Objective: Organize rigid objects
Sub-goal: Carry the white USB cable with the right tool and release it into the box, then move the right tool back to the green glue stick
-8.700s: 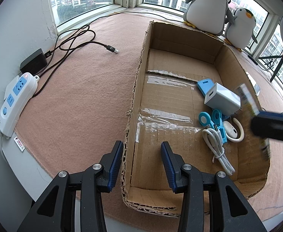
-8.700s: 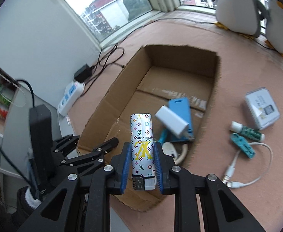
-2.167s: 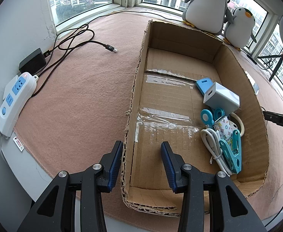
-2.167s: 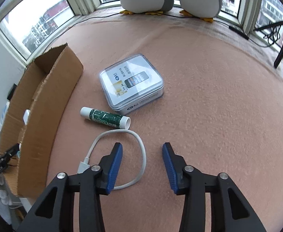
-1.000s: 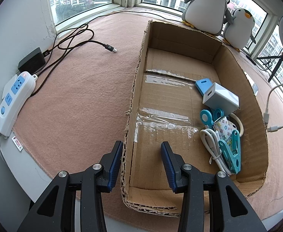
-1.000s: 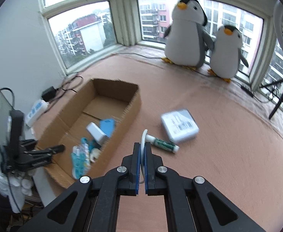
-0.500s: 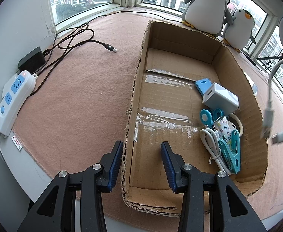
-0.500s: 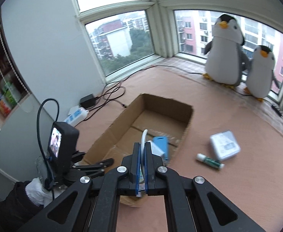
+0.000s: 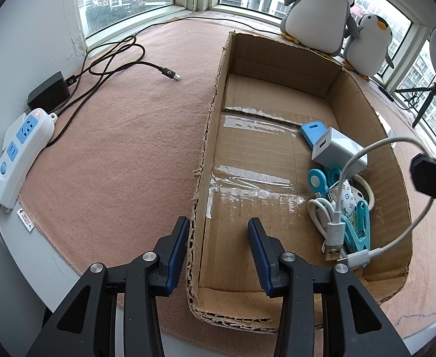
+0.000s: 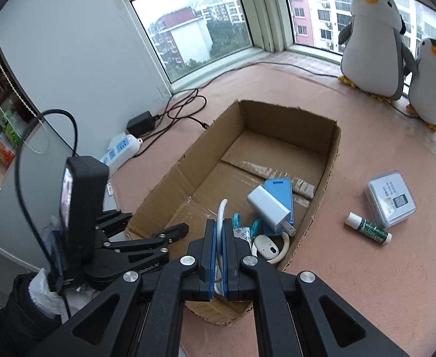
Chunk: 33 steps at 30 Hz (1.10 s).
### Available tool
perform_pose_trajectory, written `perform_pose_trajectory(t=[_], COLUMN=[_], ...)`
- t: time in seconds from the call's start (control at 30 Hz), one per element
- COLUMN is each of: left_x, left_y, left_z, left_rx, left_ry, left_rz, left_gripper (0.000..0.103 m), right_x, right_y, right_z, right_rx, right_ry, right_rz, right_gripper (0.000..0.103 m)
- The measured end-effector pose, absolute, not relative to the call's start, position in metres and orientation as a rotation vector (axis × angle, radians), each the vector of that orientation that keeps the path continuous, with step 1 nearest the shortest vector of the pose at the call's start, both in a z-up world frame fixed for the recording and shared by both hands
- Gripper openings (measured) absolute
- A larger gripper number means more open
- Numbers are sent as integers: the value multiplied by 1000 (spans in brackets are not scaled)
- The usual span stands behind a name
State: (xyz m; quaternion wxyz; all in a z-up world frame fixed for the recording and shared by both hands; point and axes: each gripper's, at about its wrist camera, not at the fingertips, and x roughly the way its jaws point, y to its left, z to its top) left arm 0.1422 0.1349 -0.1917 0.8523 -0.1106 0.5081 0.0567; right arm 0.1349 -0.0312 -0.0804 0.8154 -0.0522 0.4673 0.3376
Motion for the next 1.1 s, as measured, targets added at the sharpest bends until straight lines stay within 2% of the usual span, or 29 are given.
perform_pose_trajectory(t=[0.07, 0.13, 0.2, 0.23, 0.67, 1.1], left_x=[142, 142, 142, 142, 142, 141], left_y=[135, 135, 135, 135, 135, 134], left_z=[-192, -192, -192, -192, -191, -191], left_rx=[-233, -234, -232, -233, -232, -235], left_ry=[1069, 1069, 1069, 1069, 1069, 1067], left_rz=[120, 120, 120, 120, 119, 119], left_gripper=[44, 44, 44, 44, 44, 44], right_x=[136, 137, 136, 135, 137, 156], right_y=[-31, -29, -29, -30, -32, -113], right_z=[-83, -86, -86, -86, -84, -74], right_rx=[-123, -140, -153, -154, -141, 12], right_ry=[1001, 1014, 1000, 993, 994, 994], right_rz=[717, 714, 691, 689, 685, 544], right_gripper=[3, 11, 35, 38, 39, 59])
